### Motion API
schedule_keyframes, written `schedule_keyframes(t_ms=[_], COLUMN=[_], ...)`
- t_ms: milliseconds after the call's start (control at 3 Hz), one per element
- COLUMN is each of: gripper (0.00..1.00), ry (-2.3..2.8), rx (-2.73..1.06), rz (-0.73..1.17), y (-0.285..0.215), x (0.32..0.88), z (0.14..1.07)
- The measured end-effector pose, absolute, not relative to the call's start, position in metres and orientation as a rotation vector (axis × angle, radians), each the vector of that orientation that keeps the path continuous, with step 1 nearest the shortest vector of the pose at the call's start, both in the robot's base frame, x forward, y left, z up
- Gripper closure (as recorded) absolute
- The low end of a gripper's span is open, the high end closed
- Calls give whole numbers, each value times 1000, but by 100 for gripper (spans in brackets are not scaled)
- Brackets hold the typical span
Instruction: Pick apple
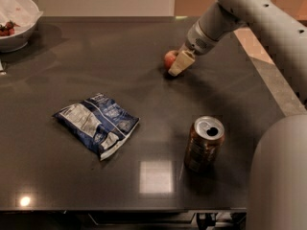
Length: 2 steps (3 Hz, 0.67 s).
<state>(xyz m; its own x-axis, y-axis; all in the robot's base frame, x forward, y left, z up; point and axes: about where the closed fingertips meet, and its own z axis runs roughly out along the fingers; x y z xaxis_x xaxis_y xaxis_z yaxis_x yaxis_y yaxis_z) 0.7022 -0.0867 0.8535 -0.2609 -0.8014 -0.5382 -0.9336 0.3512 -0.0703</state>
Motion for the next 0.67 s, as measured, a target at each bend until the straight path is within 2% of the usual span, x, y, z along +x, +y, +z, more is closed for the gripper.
schedule_keyframes(t_ms=[333, 667], gripper=[86, 100], ry=[2094, 2040], rx=[-1532, -1581], rz=[360, 362], y=[-87, -84], x=[690, 676], z=[869, 896])
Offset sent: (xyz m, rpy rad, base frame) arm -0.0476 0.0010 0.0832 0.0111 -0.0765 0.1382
